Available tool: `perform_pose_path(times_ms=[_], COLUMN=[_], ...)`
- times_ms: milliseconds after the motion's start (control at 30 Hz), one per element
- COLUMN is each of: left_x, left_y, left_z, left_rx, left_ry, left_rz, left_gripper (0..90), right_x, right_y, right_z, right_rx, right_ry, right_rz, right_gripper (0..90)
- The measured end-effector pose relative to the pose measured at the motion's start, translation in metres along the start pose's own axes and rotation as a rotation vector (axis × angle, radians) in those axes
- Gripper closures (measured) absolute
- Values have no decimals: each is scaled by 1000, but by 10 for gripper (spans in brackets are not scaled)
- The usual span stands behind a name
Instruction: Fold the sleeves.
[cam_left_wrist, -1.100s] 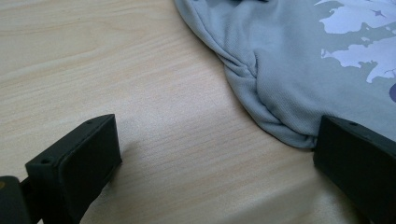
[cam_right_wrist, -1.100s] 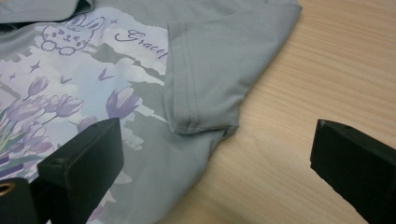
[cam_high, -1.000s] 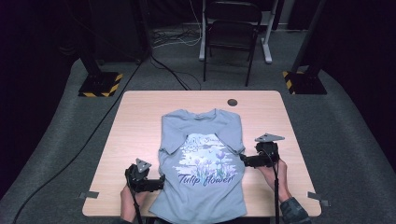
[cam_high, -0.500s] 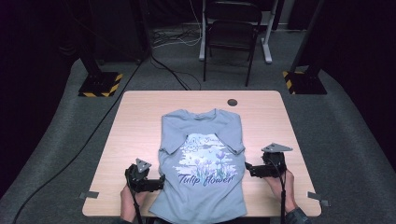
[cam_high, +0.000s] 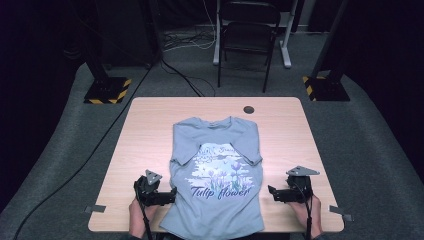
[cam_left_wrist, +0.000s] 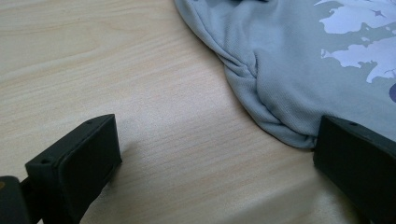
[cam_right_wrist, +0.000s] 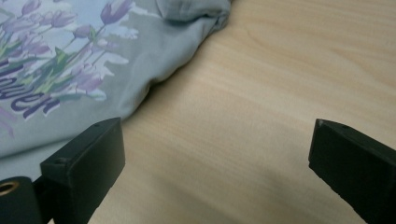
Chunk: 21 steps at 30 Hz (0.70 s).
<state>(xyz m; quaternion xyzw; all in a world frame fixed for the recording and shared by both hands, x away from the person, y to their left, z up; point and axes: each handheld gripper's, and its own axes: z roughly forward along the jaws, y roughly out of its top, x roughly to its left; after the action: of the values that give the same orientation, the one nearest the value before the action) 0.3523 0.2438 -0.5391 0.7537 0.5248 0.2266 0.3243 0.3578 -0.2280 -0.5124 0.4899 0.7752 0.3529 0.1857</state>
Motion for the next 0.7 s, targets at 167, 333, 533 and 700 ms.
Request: perform_pose_path(times_ms=[167,333,533,700], left_x=[0,0,0,0], left_y=[0,0,0,0], left_z=[0,0,0,0], left_rx=[-1,0,0,0], left_ry=[0,0,-1,0], left_rz=[-1,0,0,0], left_gripper=[1,1,1,1], right_x=[1,4,10,10], right_y=[-16,-28,-37,-40], right_z=[0,-5,-9,-10], right_rx=[15,4,-5,-10], right_ry=[-1,-14,-32,-43], right_rz=[6,3,-15,-16], right_gripper=[26,22,18,13])
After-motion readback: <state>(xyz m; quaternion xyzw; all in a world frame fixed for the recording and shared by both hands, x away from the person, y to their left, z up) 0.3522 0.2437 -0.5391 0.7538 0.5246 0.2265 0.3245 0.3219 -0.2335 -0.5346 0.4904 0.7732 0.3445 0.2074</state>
